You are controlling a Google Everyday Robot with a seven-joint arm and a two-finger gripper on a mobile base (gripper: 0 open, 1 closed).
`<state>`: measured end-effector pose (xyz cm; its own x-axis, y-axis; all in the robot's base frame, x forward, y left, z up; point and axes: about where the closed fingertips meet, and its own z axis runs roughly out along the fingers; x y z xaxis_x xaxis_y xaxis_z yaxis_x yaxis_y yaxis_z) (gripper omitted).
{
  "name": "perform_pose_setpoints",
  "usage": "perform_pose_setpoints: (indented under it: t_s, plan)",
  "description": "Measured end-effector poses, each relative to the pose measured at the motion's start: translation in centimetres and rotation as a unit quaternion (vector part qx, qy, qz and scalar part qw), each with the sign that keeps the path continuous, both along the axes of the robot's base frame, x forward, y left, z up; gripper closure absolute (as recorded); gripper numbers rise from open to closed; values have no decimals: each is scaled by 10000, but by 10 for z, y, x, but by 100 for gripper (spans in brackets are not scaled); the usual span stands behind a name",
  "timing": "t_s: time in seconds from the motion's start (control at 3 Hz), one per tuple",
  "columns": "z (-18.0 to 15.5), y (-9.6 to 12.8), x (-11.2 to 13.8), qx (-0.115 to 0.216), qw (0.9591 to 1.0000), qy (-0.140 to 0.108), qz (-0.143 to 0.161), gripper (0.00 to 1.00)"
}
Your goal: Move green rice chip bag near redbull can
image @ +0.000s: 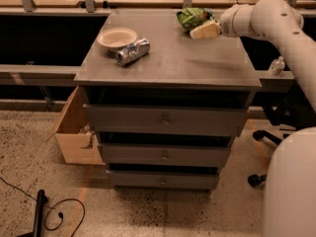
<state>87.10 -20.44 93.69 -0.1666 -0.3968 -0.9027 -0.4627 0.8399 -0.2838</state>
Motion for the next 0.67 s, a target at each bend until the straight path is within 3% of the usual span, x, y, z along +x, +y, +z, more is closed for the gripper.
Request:
perform_pose_setpoints:
  t_s: [0.67]
  plan:
    - [-13,4,69,-68,9988,-400,-273,0]
